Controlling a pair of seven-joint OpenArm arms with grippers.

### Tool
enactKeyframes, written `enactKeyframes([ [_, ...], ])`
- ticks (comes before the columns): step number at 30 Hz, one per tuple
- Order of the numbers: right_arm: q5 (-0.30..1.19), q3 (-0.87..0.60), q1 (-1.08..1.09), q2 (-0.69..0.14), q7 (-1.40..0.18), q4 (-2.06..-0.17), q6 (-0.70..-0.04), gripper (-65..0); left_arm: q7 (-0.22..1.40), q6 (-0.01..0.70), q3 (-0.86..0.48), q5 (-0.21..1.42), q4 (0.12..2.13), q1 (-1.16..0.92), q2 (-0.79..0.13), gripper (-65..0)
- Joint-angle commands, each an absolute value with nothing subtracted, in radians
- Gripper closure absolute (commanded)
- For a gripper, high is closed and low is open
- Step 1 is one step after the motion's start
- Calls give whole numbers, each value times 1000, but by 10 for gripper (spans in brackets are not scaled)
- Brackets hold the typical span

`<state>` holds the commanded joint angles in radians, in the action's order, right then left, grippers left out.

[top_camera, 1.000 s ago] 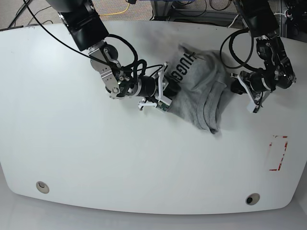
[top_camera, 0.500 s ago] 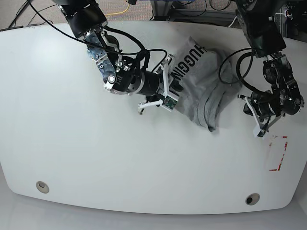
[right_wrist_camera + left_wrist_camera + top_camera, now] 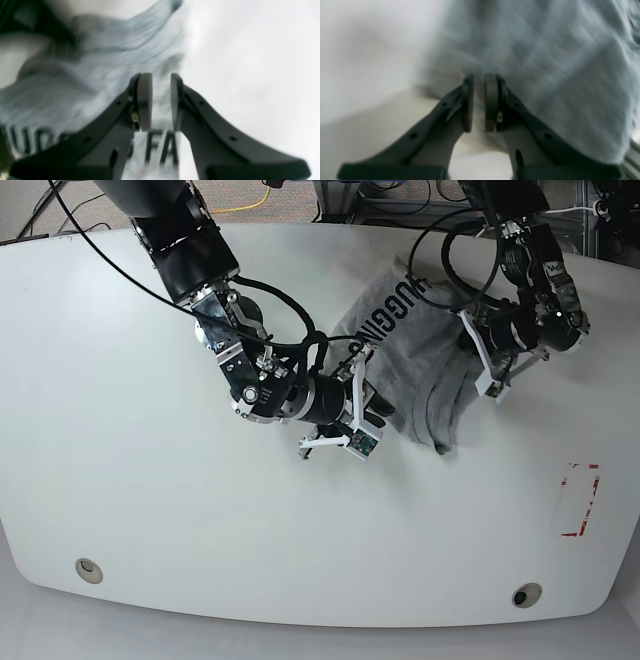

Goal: Layout the t-shirt on the table in an organized manner, then fold the t-shirt properly
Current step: 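Grasp the bundle edges with both grippers, then pull the bundle edges apart with both grippers to square the fold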

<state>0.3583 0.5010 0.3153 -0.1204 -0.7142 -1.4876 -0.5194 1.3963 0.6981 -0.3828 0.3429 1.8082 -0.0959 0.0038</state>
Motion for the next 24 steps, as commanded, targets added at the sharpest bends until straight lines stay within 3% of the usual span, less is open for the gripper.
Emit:
enactKeyframes([
  [4,358,499,323,-120,-638,-1366,-585,-124,1365,698,-381,343,1804,-142,4,-68],
  [8,358,499,312,-143,-587,-1293,-604,-119,1334,698,-381,340,1758,-145,-12,-68],
  [17,364,496,174,-194,-578,-1380,-596,-117,1265,698,-351,343,1538,-4,-150,-68],
  [24,358,446,45,-199,-579,-1480,-579,-117,1204,698,-292,343,1368,130,-202,-68],
])
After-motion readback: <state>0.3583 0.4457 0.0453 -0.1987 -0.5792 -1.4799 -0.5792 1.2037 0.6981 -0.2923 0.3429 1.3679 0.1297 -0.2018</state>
